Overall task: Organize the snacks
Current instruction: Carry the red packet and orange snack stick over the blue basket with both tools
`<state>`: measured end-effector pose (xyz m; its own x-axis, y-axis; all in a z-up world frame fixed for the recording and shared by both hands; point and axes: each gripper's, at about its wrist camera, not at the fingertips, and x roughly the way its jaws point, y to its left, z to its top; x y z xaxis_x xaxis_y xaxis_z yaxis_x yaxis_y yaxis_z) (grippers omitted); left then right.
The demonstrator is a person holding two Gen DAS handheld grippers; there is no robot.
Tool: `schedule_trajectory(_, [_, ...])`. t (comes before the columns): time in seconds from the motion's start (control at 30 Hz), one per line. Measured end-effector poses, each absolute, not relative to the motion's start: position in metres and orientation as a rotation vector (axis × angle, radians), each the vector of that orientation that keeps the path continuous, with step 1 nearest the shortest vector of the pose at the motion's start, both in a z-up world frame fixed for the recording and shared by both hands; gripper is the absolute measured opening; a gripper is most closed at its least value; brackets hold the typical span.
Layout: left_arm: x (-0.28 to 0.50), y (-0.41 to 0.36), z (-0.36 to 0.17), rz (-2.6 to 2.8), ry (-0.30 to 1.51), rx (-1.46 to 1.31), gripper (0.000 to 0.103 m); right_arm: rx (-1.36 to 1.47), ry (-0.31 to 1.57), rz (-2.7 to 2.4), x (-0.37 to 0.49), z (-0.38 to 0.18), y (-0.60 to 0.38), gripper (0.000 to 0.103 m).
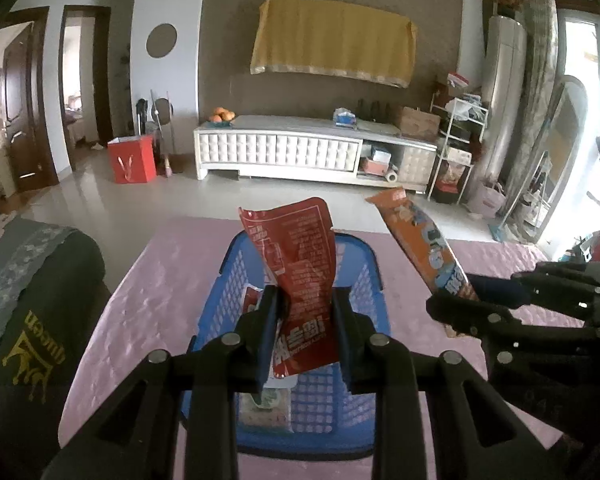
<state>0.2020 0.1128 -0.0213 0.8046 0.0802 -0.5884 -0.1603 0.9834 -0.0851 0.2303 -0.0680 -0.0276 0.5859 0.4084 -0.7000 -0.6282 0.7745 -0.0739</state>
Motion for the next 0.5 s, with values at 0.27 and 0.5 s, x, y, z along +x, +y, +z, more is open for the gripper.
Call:
schedule_trajectory(0.27, [0.232,0.141,-0.048,0.081,0.701,-0.133,0.025,-0.354,0.813,0.598,0.248,-0.053,-0.044,0.028])
schedule_trajectory(0.5, [0.253,0.153,-0.06,0.06,0.728,-0.119,0.026,-0.364,0.842,0.578,0.271,-0.062,-0.024,0.028])
